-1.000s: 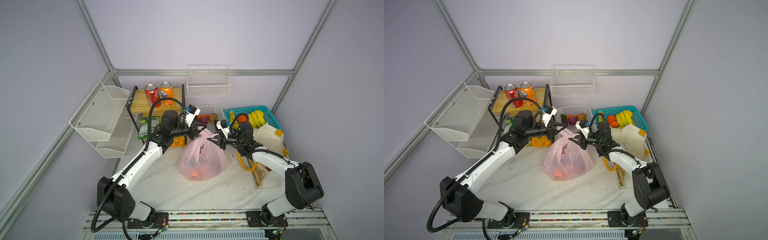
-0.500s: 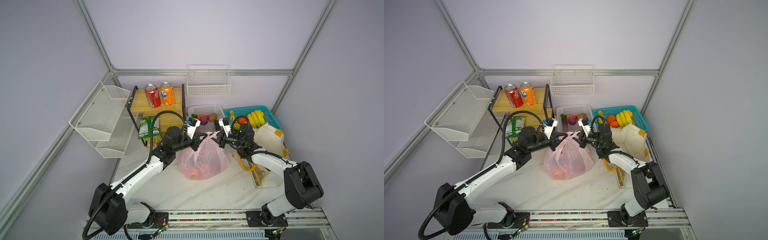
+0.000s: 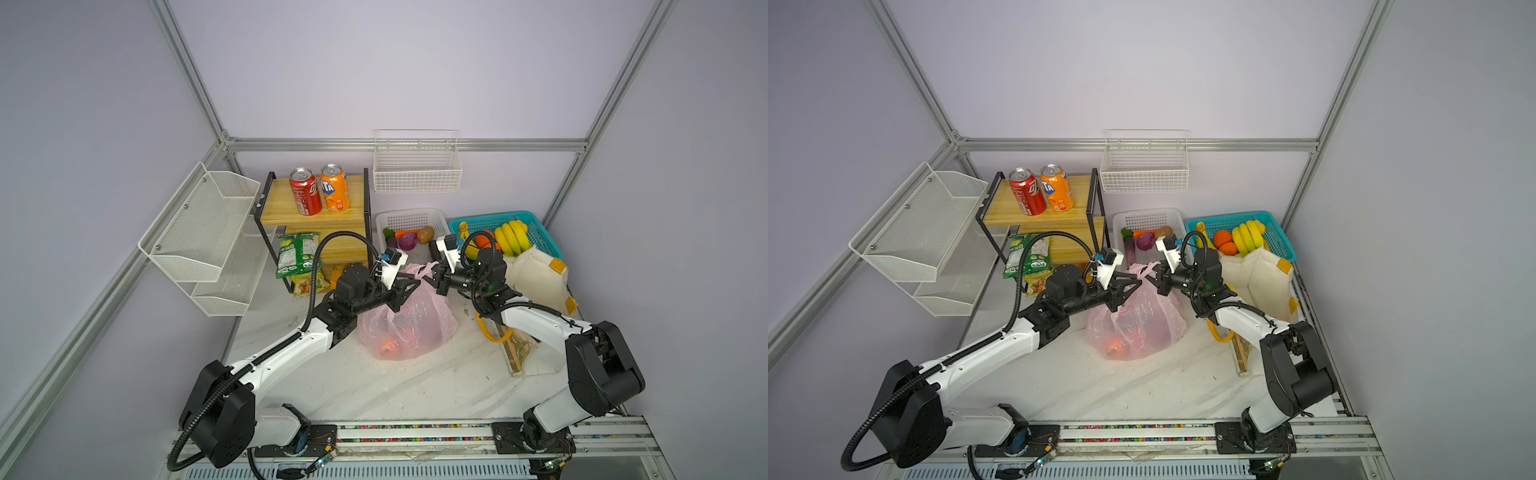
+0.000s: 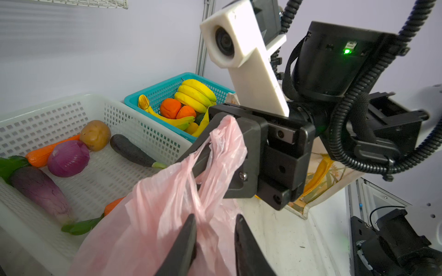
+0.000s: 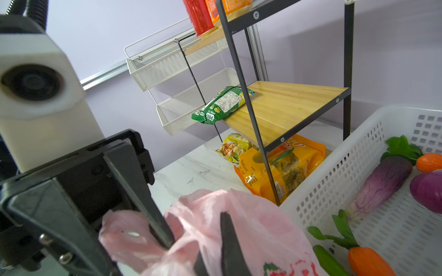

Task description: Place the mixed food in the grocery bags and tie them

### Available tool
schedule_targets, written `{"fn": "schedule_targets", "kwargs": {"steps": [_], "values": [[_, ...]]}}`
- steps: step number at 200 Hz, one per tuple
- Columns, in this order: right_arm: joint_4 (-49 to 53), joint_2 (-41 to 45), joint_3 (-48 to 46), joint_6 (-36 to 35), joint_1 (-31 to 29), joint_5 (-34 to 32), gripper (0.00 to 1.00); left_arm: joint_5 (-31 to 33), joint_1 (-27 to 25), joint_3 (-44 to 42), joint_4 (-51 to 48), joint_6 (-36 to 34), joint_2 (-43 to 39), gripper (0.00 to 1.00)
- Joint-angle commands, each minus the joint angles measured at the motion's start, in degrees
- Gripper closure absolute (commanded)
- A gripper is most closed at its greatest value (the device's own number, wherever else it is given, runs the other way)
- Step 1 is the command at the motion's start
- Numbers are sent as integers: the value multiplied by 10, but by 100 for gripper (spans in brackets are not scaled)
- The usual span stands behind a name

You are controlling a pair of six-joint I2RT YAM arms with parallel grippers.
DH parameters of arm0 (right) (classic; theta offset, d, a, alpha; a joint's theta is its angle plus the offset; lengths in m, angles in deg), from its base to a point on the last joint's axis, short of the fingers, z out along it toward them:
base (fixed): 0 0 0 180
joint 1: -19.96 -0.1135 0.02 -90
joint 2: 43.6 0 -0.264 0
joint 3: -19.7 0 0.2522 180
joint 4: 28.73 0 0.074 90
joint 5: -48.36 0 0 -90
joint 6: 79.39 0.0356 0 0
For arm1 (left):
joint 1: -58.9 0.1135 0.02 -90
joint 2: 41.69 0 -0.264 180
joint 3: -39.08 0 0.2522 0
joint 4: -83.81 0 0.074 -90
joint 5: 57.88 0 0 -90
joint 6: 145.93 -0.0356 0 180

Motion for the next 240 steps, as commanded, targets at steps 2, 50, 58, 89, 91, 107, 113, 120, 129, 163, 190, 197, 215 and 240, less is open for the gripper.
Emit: {"fn": "schedule_targets", "kwargs": {"steps": [2,50,58,89,91,107,113,120,129,163,190,197,215,240], "values": [[2,4,14,-18,-3,5,94,13,0,-16,3,-31,6,71],[2,1,17,-20,-3,3,93,20,0,-22,-3,-37,13,71],[8,1,17,-27,-3,5,91,23,0,-23,-2,-38,14,71],[51,4,20,-80,-3,-3,83,27,0,-20,-1,-42,14,82],[53,4,20,-84,-3,-4,82,27,0,-20,-1,-43,14,82],[76,8,22,-110,-3,-13,76,28,0,-20,-2,-47,15,90],[86,11,24,-120,-3,-18,74,28,0,-20,-2,-48,15,91],[94,12,25,-130,-4,-23,71,27,0,-20,-3,-48,15,93],[105,15,25,-140,-3,-34,68,27,0,-20,-3,-49,15,94],[147,30,25,-178,1,-72,54,30,0,-22,-4,-52,14,96],[197,49,24,-237,4,-78,41,32,0,-20,-4,-53,13,97],[205,55,21,-248,4,-78,36,32,0,-20,-4,-53,14,97],[223,65,19,-270,7,-87,27,30,0,-18,-6,-53,15,97],[248,73,27,-295,9,-82,23,29,0,-17,-9,-54,14,97]]}}
